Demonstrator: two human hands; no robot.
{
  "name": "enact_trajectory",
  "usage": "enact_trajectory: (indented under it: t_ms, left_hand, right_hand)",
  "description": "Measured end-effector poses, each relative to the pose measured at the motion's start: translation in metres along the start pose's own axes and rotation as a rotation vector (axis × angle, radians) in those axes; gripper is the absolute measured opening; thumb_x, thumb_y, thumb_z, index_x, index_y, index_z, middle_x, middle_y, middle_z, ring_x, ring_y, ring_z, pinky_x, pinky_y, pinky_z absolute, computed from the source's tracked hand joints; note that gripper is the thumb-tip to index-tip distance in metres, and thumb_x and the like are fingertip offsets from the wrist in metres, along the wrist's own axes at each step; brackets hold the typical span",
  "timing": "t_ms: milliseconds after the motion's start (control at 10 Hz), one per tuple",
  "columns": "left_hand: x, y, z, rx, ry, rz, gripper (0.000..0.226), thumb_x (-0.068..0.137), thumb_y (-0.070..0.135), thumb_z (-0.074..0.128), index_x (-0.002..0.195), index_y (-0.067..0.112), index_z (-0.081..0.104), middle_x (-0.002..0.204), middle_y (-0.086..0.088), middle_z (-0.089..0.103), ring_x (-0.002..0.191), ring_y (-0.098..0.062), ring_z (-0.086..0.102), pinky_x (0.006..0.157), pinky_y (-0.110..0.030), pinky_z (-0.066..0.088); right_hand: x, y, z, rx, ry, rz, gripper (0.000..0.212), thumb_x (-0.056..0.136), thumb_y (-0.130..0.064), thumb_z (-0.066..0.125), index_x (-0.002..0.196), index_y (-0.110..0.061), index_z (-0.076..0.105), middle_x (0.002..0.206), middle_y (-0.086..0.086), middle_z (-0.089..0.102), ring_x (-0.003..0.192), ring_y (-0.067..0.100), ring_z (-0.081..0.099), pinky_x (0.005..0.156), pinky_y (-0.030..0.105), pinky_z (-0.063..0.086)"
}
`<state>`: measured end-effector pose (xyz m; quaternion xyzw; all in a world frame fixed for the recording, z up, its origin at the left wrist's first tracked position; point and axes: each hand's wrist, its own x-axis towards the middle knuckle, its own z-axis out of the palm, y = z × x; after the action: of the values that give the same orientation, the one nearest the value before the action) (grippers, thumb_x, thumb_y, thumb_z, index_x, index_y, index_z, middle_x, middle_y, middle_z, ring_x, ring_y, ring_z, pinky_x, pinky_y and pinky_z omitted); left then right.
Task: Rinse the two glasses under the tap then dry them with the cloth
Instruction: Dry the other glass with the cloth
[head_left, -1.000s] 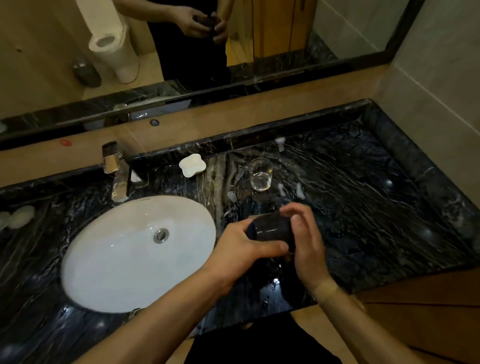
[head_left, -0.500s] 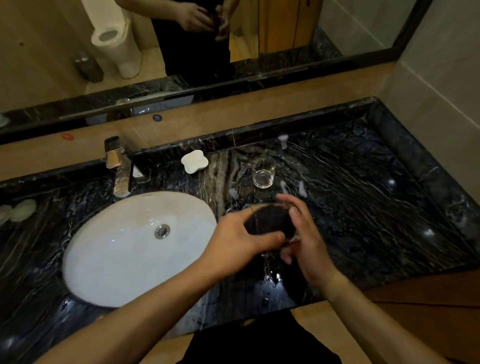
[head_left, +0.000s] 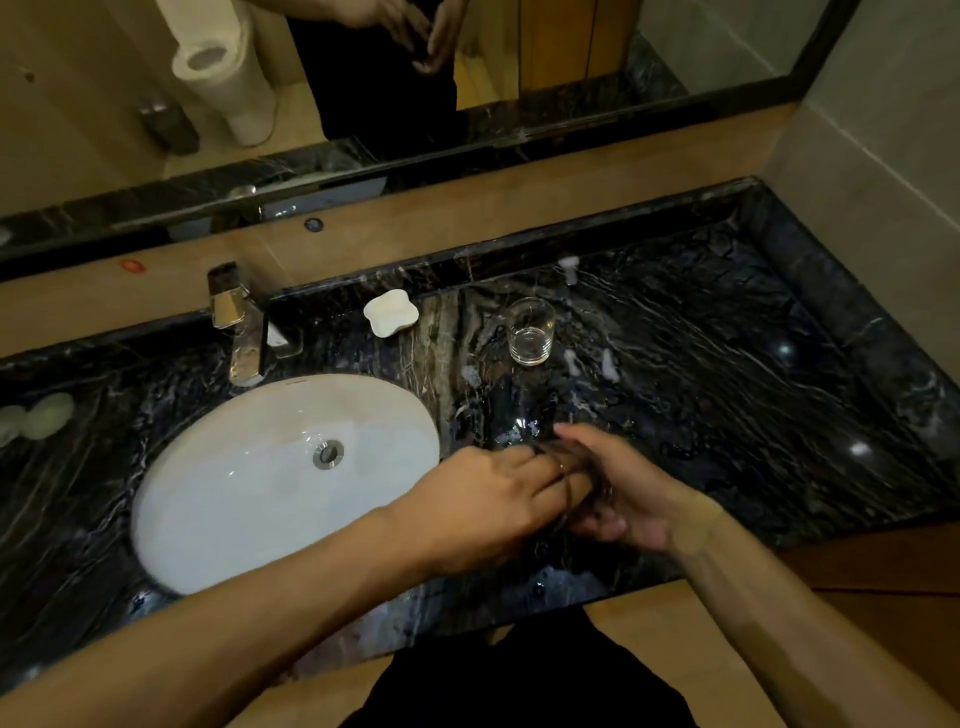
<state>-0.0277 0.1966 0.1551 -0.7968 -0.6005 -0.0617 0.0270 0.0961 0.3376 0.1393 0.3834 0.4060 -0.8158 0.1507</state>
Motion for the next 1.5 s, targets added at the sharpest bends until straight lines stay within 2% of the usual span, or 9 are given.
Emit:
enact_trajectory:
  t_ms: [100, 300, 500, 700, 800, 1000, 1200, 1400, 1500]
  left_hand:
    - [-0.001, -0.002, 0.0, -0.177, 0.05, -0.185, 0.05, 0.087, 0.037, 0.057, 0.135, 0.026, 0.056, 0.129, 0.003, 0.065, 0.098, -0.02, 0.069, 0.065, -0.03, 0.057]
    - [0.019, -0.011, -0.027, -1.984, 0.156, -1.218, 0.043, 0.074, 0.011, 0.077, 0.116, 0.001, 0.071, 0.111, -0.021, 0.074, 0.096, -0.031, 0.072, 0.086, -0.036, 0.06]
    - [0.02, 0.004, -0.015, -1.125, 0.163, -0.995, 0.055, 0.063, 0.025, 0.088, 0.116, 0.027, 0.071, 0.101, 0.0, 0.077, 0.098, -0.021, 0.073, 0.088, -0.039, 0.058]
    - [-0.001, -0.011, -0.003, -0.149, -0.163, -0.121, 0.05, 0.092, 0.046, 0.057, 0.137, 0.026, 0.053, 0.13, 0.004, 0.063, 0.102, -0.025, 0.067, 0.07, -0.037, 0.058]
    - [-0.005, -0.013, -0.001, -0.29, -0.105, -0.25, 0.054, 0.086, 0.041, 0.067, 0.138, 0.032, 0.054, 0.129, 0.006, 0.066, 0.103, -0.017, 0.068, 0.075, -0.033, 0.058]
    - [0.014, -0.014, -0.023, -1.699, 0.133, -1.163, 0.025, 0.078, 0.001, 0.078, 0.103, 0.005, 0.076, 0.095, -0.014, 0.077, 0.083, -0.023, 0.073, 0.081, -0.03, 0.059]
    - [0.017, -0.001, -0.017, -1.229, 0.089, -0.943, 0.054, 0.066, 0.011, 0.088, 0.115, 0.024, 0.071, 0.099, -0.002, 0.078, 0.096, -0.02, 0.073, 0.091, -0.04, 0.058]
    - [-0.005, -0.011, 0.002, -0.148, -0.197, -0.066, 0.066, 0.086, 0.024, 0.065, 0.147, 0.021, 0.041, 0.146, -0.005, 0.051, 0.117, -0.032, 0.06, 0.074, -0.045, 0.06]
    - [-0.009, -0.012, 0.0, -0.414, -0.12, -0.268, 0.066, 0.079, 0.026, 0.07, 0.142, 0.029, 0.05, 0.135, 0.001, 0.061, 0.11, -0.022, 0.065, 0.081, -0.036, 0.058]
  right_hand:
    - [-0.001, 0.005, 0.003, 0.034, -0.027, -0.142, 0.048, 0.094, -0.059, 0.045, 0.076, -0.021, 0.068, 0.055, 0.002, 0.057, 0.038, 0.012, 0.049, 0.033, 0.014, 0.024]
    - [0.015, 0.025, 0.013, -0.241, 0.269, -0.941, 0.035, 0.092, -0.048, 0.053, 0.126, -0.042, 0.052, 0.118, -0.009, 0.063, 0.104, 0.02, 0.067, 0.083, 0.036, 0.056]
    - [0.022, 0.013, 0.026, -0.007, 0.46, -0.688, 0.023, 0.094, -0.048, 0.047, 0.095, -0.03, 0.063, 0.082, 0.0, 0.062, 0.054, 0.011, 0.056, 0.037, 0.022, 0.035]
    - [0.014, 0.012, 0.01, 0.143, 0.046, 0.122, 0.049, 0.091, -0.058, 0.052, 0.067, -0.018, 0.066, 0.057, 0.004, 0.059, 0.035, 0.015, 0.049, 0.033, 0.014, 0.029]
    - [0.01, 0.014, 0.009, 0.14, -0.047, -0.007, 0.051, 0.092, -0.064, 0.046, 0.086, -0.02, 0.072, 0.071, 0.006, 0.064, 0.042, 0.015, 0.055, 0.037, 0.017, 0.036]
    - [0.02, 0.034, 0.019, -0.126, 0.274, -0.83, 0.032, 0.089, -0.052, 0.051, 0.119, -0.041, 0.055, 0.111, -0.012, 0.067, 0.092, 0.014, 0.067, 0.066, 0.027, 0.054]
    - [0.024, 0.026, 0.03, -0.062, 0.527, -0.841, 0.034, 0.095, -0.041, 0.037, 0.095, -0.021, 0.064, 0.092, 0.0, 0.063, 0.077, 0.003, 0.06, 0.058, 0.013, 0.047]
    - [0.009, 0.007, 0.006, 0.006, 0.098, -0.006, 0.046, 0.098, -0.053, 0.043, 0.082, -0.015, 0.063, 0.049, 0.003, 0.052, 0.032, 0.016, 0.047, 0.029, 0.012, 0.026]
    - [0.009, 0.011, 0.007, -0.007, 0.006, -0.092, 0.052, 0.094, -0.064, 0.043, 0.087, -0.02, 0.07, 0.069, 0.009, 0.064, 0.045, 0.017, 0.055, 0.033, 0.017, 0.033]
